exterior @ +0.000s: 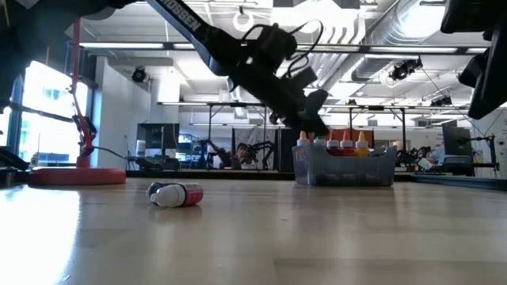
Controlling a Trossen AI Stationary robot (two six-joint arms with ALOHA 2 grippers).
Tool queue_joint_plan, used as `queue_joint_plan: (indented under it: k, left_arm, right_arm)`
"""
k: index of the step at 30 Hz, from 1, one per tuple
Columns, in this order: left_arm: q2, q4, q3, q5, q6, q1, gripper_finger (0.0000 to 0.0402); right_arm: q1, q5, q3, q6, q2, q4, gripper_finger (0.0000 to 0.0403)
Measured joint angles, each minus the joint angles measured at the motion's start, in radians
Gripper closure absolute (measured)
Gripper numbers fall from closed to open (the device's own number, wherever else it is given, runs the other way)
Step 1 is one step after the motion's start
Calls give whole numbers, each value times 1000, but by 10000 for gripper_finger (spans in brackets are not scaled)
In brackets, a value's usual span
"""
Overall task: Pick & Place food coloring
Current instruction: Put the small green food coloring bottle into the bin, then put the small blue food coloring bottle into the bin
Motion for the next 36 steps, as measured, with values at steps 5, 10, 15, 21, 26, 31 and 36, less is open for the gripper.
queue_joint_plan:
  k: [5,10,15,21,26,31,36]
  left_arm:
    - [14,3,0,10,-37,19,294]
    - [11,11,0,33,-6,14,245]
    - [-66,-71,0,165,29,8,222]
    - [-286,-348,1,195,150,0,220]
    - [-465,-640,2,247,170,-24,220]
    - [-554,-873,-32,308,81,-116,220]
    - [-576,-852,-163,239,-60,-314,220]
  right_arm:
    - [6,16,0,-1,0,0,231]
    - [6,39,0,-3,0,0,231]
    - [6,74,0,-27,0,0,231]
    - [6,134,0,-92,0,1,231]
    - [-8,268,0,-242,0,11,231]
    - [-62,432,0,-389,0,94,231]
    - [-133,549,0,-529,0,165,231]
